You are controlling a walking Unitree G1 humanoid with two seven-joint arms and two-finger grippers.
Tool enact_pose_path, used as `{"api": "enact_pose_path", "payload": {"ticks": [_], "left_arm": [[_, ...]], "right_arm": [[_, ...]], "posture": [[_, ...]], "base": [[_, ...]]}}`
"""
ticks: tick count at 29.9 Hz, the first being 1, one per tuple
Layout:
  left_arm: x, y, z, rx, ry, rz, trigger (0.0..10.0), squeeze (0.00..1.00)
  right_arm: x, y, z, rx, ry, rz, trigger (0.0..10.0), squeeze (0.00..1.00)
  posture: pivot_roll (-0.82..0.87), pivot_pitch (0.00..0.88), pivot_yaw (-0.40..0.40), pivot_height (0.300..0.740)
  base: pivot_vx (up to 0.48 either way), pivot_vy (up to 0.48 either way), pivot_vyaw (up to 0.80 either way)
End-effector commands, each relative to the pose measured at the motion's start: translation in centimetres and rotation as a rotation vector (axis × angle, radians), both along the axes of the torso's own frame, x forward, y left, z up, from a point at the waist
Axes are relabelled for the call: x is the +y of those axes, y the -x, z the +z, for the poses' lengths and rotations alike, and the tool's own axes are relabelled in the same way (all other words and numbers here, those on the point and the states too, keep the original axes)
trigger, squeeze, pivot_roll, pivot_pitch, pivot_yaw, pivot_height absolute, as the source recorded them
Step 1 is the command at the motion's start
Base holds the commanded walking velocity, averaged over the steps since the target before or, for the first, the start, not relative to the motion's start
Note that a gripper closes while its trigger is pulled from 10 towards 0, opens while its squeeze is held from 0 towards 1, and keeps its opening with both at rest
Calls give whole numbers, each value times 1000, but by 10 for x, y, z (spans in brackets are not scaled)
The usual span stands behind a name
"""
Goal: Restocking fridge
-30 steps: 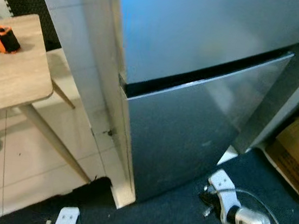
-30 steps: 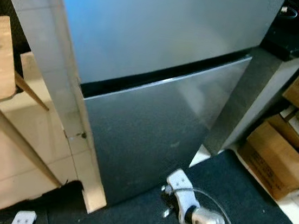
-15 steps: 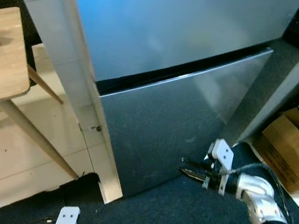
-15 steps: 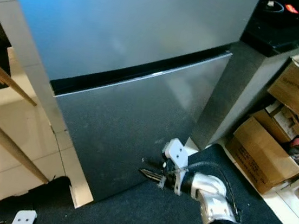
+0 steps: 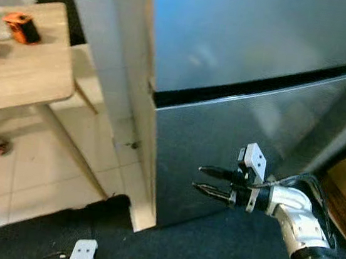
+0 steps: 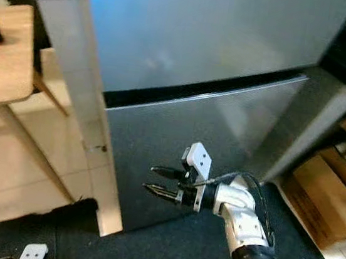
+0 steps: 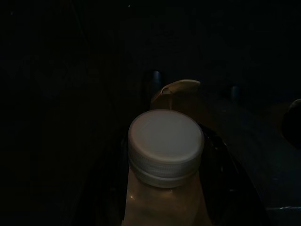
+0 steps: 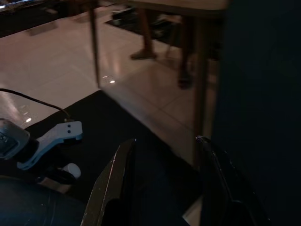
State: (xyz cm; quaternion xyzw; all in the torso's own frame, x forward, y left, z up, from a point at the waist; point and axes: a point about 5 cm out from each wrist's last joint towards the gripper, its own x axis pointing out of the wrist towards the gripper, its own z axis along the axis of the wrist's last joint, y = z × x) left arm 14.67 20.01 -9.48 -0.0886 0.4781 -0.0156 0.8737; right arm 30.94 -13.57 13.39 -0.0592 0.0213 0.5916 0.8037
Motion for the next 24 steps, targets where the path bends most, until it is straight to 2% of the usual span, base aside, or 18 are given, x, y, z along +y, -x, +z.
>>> {"api": "enact_pose_path", "payload": {"ticks": [1, 17, 18, 24], "left_arm": [[-5, 10, -4, 34, 14, -8, 10000, 0], [-7, 9, -5, 33, 25, -11, 10000, 0], [-8, 9, -5, 31, 28, -13, 10000, 0], [-9, 9, -4, 29, 31, -24, 10000, 0]], "right_arm": [[-2, 3, 2, 8, 2, 12, 10000, 0], [-5, 6, 20, 2, -4, 43, 10000, 0], [-6, 6, 27, -12, -12, 50, 10000, 0], [-6, 4, 38, -52, -27, 35, 10000, 0]], "posture": [[-92, 120, -11, 740], [-93, 125, -11, 740], [-93, 125, -11, 740], [-93, 125, -11, 740]], "base": [[0, 0, 800], [0, 0, 800], [0, 0, 800], [0, 0, 800]]}}
